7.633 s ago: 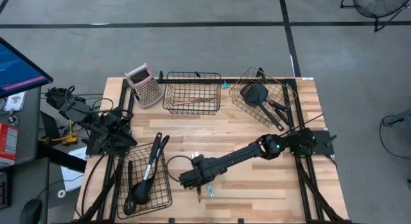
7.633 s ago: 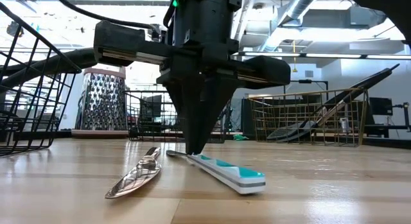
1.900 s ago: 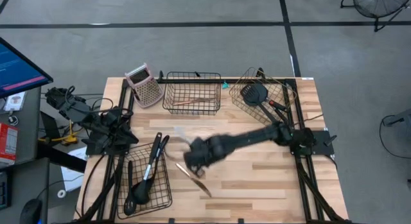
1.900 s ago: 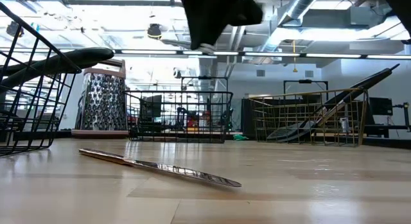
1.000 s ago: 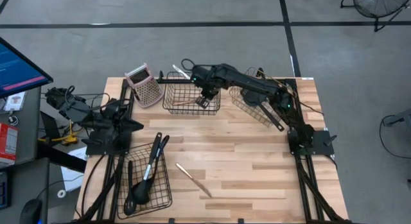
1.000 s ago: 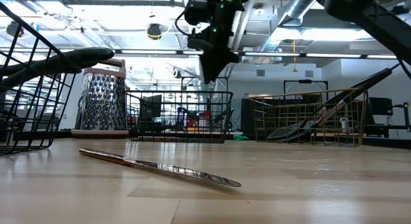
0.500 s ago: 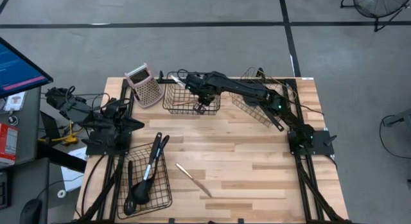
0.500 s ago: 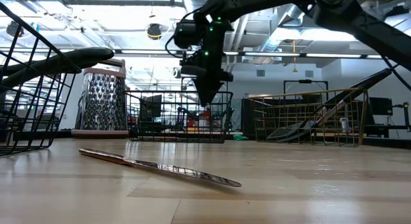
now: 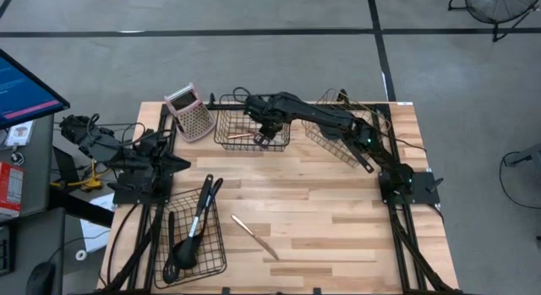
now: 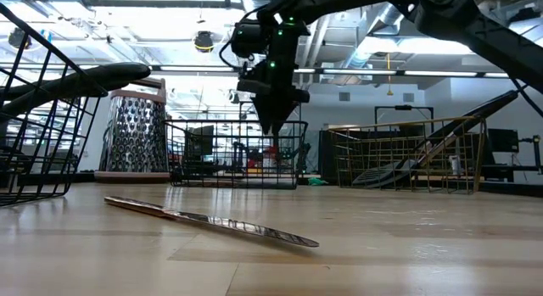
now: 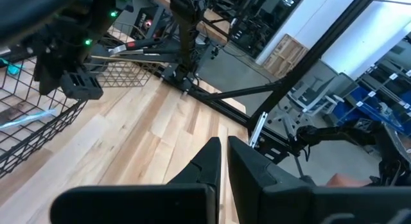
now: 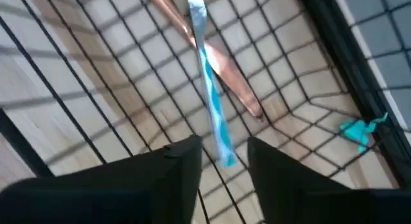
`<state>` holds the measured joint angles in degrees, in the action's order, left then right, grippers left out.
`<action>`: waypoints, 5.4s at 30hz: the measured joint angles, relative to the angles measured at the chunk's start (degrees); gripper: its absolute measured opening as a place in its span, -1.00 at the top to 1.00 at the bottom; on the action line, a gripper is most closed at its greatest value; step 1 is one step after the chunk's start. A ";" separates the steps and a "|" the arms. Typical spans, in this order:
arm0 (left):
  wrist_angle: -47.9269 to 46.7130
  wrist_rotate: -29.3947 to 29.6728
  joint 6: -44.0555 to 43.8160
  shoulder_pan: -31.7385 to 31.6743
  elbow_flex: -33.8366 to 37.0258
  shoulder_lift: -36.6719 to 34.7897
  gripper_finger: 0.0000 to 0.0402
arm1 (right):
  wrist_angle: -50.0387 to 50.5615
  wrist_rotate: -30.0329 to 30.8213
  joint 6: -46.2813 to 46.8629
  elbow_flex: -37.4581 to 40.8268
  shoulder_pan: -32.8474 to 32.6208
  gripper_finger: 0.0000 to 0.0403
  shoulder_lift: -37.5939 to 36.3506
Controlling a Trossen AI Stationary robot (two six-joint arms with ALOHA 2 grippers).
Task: Pick & Place Kitchen Items
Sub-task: Put the brown knife into the top black wire basket
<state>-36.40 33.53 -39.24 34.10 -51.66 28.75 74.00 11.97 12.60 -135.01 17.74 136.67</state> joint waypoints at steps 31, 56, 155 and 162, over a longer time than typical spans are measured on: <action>-0.12 -1.24 1.73 0.00 0.00 0.25 0.27 | -26.10 -2.56 15.50 0.10 -34.95 -0.05 7.95; -0.07 -3.97 1.51 0.00 0.00 0.24 0.26 | -34.71 1.44 26.32 13.93 -36.33 0.60 9.83; 41.20 -46.06 32.91 -17.78 -9.51 61.19 -0.16 | 14.19 48.15 56.49 14.39 -70.31 0.03 -38.02; 38.88 -45.06 33.54 -17.76 -9.49 68.58 -0.29 | 14.38 48.15 57.40 14.39 -71.38 0.05 -38.00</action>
<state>2.48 -11.53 -5.70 16.34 -61.15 97.33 88.38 60.12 70.00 -120.62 -53.65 98.67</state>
